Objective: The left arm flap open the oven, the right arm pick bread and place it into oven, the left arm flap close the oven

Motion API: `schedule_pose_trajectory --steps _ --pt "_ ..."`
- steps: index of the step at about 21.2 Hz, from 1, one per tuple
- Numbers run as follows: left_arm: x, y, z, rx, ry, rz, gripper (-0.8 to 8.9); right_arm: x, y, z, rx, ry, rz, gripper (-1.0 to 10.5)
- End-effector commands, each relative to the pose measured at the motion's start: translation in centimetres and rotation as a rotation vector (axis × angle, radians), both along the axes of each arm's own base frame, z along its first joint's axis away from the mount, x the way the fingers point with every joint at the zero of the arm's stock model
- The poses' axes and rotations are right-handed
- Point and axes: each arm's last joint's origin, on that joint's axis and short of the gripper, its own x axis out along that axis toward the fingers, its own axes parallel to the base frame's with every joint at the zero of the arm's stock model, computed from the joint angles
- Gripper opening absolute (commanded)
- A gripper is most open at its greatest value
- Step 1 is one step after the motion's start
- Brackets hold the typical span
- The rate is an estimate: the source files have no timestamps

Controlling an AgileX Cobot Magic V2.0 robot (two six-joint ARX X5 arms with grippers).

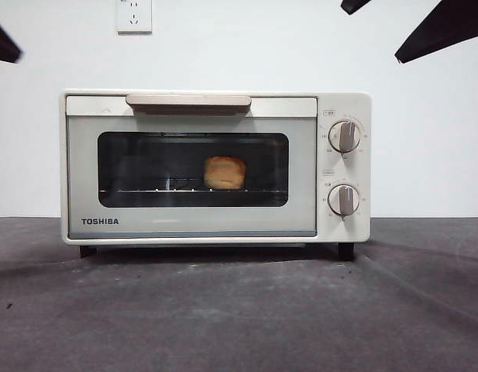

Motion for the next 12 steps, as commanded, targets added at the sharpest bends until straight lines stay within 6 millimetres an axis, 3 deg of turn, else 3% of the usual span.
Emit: schedule_pose_trajectory --steps 1,7,12 --pt "-1.5 0.1 0.9 0.117 -0.082 0.05 0.16 0.1 0.2 0.5 0.019 -0.014 -0.002 4.2" --pt "-4.5 0.4 1.4 0.179 -0.149 0.083 0.16 0.2 0.4 0.8 0.044 -0.041 -0.002 4.2" --pt "-5.7 0.4 1.7 0.181 -0.187 0.084 0.16 0.3 0.3 0.8 0.038 -0.052 -0.022 4.2"
